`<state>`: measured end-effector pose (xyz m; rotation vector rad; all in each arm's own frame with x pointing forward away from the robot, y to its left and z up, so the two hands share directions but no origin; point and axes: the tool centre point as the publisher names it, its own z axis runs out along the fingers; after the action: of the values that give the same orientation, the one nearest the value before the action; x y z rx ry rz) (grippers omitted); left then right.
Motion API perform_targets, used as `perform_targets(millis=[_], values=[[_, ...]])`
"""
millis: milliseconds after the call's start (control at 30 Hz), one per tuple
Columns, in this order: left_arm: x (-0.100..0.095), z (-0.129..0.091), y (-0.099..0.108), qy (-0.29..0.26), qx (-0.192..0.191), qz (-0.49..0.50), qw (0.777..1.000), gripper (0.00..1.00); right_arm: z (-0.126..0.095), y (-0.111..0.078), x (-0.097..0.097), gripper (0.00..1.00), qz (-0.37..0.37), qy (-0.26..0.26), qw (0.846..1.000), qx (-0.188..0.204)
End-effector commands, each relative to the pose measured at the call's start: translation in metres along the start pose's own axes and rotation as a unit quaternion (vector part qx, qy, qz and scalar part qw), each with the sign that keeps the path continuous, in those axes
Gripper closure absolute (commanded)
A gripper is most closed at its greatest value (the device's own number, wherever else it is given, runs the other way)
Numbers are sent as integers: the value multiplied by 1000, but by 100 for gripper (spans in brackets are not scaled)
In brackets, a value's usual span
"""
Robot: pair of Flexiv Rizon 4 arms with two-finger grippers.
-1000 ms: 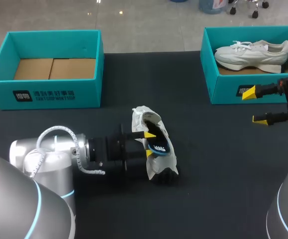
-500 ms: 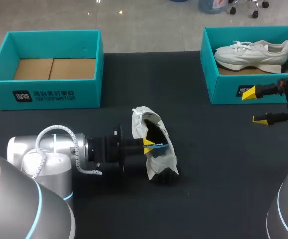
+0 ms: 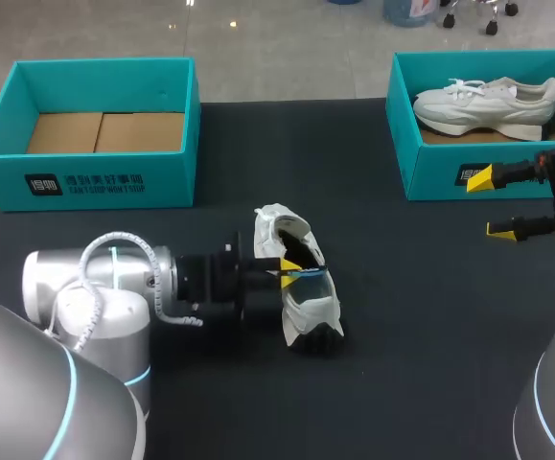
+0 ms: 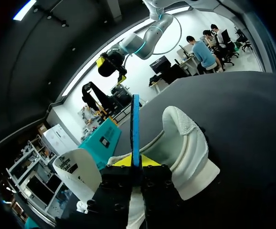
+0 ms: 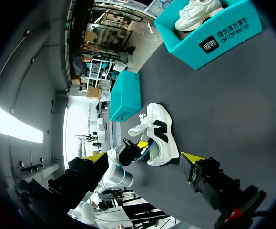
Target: Take the shoe out of the shoebox, open the shoe tongue, remove and reinsert the insole, then place the shoe into the shoebox
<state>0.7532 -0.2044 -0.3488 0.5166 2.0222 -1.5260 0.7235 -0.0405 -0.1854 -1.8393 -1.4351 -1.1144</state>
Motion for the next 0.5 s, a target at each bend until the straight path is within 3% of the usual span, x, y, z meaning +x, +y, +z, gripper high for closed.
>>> perform_targets(millis=[33,200,300,400,500], values=[[0,-4,-10,-2,2,0,1000,61,0,0,0,0,1,-2,1000,0],[3,-6,-21,2,14,6,1000,70,0,0,0,0,1,-2,1000,0],[6,-4,-24,4,20,6,1000,82,0,0,0,0,1,-2,1000,0],[10,1,-22,11,22,5,1000,100,0,0,0,0,1,-2,1000,0],[11,5,-17,15,20,4,1000,100,0,0,0,0,1,-2,1000,0]])
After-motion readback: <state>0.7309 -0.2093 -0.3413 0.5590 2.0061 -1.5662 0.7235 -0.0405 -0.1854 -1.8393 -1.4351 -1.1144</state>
